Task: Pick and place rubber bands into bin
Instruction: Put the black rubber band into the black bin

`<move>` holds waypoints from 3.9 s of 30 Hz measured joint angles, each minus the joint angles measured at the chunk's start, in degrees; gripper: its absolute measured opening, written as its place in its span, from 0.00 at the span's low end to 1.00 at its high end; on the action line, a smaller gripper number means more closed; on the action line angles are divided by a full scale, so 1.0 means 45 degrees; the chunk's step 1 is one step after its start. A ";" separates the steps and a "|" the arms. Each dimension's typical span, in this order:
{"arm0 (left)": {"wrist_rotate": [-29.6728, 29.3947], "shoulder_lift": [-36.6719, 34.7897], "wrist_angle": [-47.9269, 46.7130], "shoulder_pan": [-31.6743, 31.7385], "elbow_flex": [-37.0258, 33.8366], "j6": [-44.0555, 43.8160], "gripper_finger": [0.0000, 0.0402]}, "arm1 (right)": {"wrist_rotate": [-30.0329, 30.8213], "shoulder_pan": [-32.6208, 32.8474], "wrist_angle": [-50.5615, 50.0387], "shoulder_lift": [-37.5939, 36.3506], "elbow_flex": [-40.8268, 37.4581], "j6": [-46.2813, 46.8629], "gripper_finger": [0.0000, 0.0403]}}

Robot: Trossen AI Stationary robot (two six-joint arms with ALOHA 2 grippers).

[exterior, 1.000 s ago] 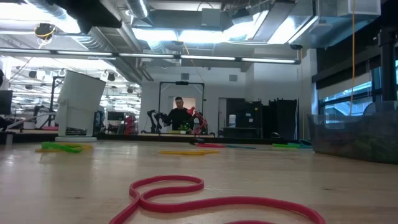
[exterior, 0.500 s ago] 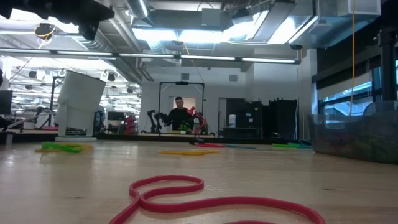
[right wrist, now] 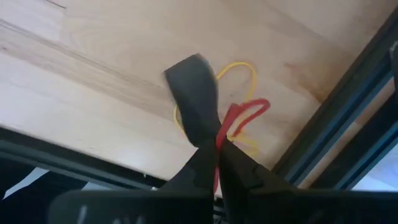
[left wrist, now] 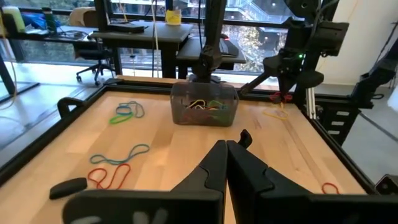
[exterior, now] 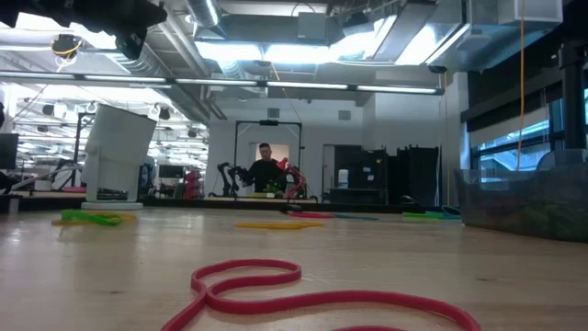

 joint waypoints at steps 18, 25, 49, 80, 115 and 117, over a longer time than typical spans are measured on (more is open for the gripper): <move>-0.0010 0.0004 -0.0005 0.0000 0.0000 -0.0479 0.01 | 0.0203 -0.0281 -0.0998 0.0000 -0.0048 0.0058 0.11; -0.0015 0.0004 -0.0010 0.0000 0.0000 -0.0453 0.01 | 0.0214 -0.0296 -0.0979 0.0000 -0.0048 0.0044 0.17; 0.0010 0.0004 -0.0015 0.0000 0.0000 -0.1339 0.01 | 0.0287 -0.0651 0.0361 0.1612 -0.0053 0.0102 0.17; -0.0015 0.0004 -0.0014 0.0000 0.0000 -0.1358 0.01 | 0.0210 -0.0646 -0.2875 0.1991 0.2013 0.0107 0.03; -0.0005 0.0006 -0.0010 0.0000 0.0000 -0.2028 0.01 | -0.0161 -0.0991 -0.0087 0.2006 0.0649 -0.0064 0.02; -0.0010 0.0008 -0.0010 0.0000 0.0000 -0.2028 0.01 | -0.0091 -0.0986 -0.0192 0.2006 0.0762 -0.0151 0.02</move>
